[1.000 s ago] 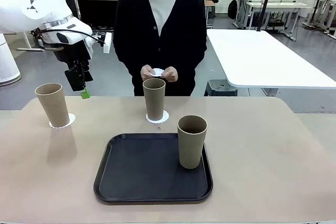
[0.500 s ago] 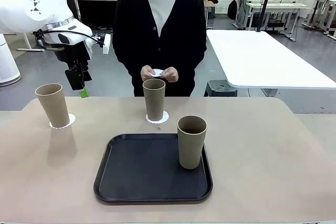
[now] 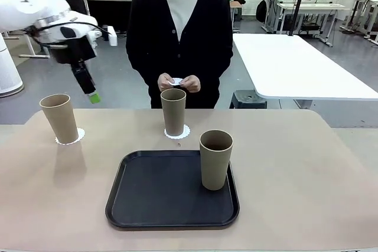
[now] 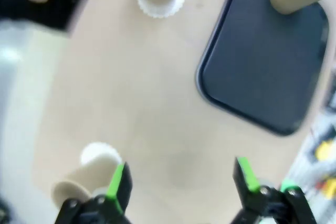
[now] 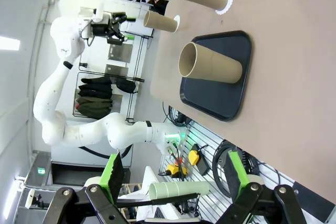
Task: Place coasters on the table and set cups on them.
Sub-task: Take one Reusable plastic cup from the Flat Tray and place it on a coaster set by the human.
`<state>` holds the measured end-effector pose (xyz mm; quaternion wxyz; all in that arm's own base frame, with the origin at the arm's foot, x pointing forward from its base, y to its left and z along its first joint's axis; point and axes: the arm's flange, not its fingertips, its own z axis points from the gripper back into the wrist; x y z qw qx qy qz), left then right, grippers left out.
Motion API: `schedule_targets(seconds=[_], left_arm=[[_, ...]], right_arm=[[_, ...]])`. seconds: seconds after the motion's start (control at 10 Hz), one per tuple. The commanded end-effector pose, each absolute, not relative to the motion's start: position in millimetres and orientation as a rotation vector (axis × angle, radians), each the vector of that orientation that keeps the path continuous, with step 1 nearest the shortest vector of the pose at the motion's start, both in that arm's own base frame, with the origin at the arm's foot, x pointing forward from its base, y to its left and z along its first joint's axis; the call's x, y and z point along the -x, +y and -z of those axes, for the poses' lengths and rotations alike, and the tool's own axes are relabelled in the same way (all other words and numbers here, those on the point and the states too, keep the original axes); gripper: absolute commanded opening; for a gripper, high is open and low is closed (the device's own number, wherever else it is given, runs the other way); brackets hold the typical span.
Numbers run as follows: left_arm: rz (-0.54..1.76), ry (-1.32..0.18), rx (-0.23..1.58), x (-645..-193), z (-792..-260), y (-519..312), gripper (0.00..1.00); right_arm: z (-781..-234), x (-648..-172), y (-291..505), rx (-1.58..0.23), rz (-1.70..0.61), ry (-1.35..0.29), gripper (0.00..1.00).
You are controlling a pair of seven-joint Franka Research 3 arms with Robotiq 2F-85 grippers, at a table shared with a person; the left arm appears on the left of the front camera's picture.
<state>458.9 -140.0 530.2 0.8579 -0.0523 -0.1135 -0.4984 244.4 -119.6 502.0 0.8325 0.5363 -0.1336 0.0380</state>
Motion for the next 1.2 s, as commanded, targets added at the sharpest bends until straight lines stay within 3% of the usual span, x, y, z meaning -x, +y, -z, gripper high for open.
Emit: schedule_targets(seconds=[0.0,0.3,0.7,0.9,1.1], left_arm=[[0.714,-0.284,0.093,-408,-516,-108,1.0],[0.585,-0.171,0.196,-390,-503,-77,1.0],[0.59,-0.183,0.187,-394,-503,-71,1.0],[0.597,-0.217,0.659,-416,-512,-19,1.0],[0.525,-0.236,0.827,-428,-512,26,1.0]], right_arm=[[-502,-245,-119,-1.151,-0.087,-0.288,1.0],[-502,-245,-119,-1.151,-0.087,-0.288,1.0],[-502,-245,-119,-1.151,-0.087,-0.288,1.0],[-502,-245,-119,-1.151,-0.087,-0.288,1.0],[-502,-245,-119,-1.151,-0.087,-0.288,1.0]])
